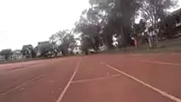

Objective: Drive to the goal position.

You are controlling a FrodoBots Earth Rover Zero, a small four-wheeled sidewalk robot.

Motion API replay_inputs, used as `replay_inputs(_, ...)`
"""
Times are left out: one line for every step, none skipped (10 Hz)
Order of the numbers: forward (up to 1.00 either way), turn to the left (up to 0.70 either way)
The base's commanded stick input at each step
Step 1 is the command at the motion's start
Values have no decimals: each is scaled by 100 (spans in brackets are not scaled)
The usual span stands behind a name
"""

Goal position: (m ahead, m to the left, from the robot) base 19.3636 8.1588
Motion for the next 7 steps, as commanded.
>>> replay_inputs(45,0)
replay_inputs(45,0)
replay_inputs(45,0)
replay_inputs(45,0)
replay_inputs(45,0)
replay_inputs(45,0)
replay_inputs(45,0)
